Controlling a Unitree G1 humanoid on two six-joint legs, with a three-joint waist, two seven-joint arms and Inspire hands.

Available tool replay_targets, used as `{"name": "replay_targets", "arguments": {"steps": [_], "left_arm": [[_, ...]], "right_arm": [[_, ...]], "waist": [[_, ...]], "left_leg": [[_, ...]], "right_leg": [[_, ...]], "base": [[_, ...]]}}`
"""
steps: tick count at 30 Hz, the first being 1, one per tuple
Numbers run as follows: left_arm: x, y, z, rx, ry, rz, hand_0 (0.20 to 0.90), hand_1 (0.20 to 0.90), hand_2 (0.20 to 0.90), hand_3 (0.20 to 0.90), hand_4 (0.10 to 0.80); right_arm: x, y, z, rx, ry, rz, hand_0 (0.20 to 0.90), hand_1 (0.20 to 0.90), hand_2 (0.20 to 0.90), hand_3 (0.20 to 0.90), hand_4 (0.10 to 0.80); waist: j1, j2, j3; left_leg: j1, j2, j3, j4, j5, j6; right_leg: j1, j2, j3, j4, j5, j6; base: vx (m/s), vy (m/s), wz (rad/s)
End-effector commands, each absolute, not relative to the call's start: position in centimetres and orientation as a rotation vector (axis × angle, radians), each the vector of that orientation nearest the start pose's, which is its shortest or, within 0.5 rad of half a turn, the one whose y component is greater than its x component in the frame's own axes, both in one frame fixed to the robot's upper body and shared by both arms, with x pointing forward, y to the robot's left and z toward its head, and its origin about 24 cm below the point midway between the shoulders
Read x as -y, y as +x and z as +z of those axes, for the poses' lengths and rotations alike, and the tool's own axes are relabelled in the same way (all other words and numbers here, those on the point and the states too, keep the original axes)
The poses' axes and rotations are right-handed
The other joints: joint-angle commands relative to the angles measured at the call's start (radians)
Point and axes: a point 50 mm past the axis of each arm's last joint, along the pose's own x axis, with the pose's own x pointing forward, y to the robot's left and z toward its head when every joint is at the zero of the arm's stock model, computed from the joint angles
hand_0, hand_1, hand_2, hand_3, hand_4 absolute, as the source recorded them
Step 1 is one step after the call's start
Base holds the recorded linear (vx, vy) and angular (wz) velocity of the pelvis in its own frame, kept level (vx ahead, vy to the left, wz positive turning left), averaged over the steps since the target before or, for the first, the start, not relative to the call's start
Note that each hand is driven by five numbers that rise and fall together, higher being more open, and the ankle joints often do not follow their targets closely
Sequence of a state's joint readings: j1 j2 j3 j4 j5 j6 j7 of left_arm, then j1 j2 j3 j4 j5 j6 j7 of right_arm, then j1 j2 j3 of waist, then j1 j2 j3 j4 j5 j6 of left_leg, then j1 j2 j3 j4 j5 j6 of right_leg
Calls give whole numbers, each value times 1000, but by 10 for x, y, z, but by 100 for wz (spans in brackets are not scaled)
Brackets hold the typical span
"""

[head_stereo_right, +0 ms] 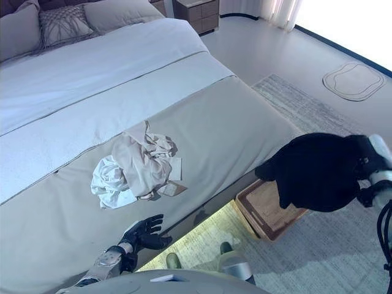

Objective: Pick up the clothes from the bed and place them into the basket

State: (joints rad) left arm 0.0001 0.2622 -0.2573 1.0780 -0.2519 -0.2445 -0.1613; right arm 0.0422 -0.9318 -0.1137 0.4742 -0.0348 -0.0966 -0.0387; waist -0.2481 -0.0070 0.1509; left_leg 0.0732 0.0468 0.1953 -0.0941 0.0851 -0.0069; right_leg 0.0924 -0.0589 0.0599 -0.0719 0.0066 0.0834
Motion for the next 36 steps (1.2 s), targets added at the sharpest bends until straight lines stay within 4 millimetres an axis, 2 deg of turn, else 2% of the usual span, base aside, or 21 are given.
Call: {"name": "replay_targets", "arguments": {"steps": [1,12,17,26,35,36], "left_arm": [[-231,149,-130,-803,152,-102,900,900,900,900,800],[-228,155,-129,-791,150,-118,900,900,900,900,800],[-228,154,-129,-797,162,-125,900,900,900,900,800],[-231,154,-128,-798,168,-135,900,900,900,900,800],[-223,161,-126,-758,179,-187,900,900,900,900,800],[-222,162,-125,-756,180,-190,900,900,900,900,800]], "right_arm": [[406,242,151,-27,-955,-450,300,300,300,200,100],[412,250,103,-260,-907,-470,300,300,300,200,100],[422,248,85,-389,-875,-530,300,300,300,200,100],[430,239,67,-509,-865,-576,300,300,300,200,100],[437,230,59,-589,-852,-650,300,300,300,200,100],[438,230,59,-592,-860,-659,684,684,684,647,547]], "waist": [[55,-39,-69],[83,-28,-69],[99,-17,-67],[114,-3,-57],[112,14,-42],[111,17,-41]], "left_leg": [[70,-3,14,21,-137,2],[74,-2,8,32,-141,-3],[76,-1,0,34,-141,-5],[69,0,-17,27,-130,-11],[58,2,-19,21,-121,-18],[57,2,-20,20,-120,-18]], "right_leg": [[-94,26,9,68,50,10],[-84,16,-19,64,49,8],[-80,13,-35,64,46,6],[-80,12,-53,63,43,4],[-90,9,-58,56,50,6],[-91,9,-58,56,50,6]], "base": [[6,-39,-1],[-4,-16,3],[-13,-28,3],[-23,-19,7],[-26,-12,1],[0,0,0]]}}
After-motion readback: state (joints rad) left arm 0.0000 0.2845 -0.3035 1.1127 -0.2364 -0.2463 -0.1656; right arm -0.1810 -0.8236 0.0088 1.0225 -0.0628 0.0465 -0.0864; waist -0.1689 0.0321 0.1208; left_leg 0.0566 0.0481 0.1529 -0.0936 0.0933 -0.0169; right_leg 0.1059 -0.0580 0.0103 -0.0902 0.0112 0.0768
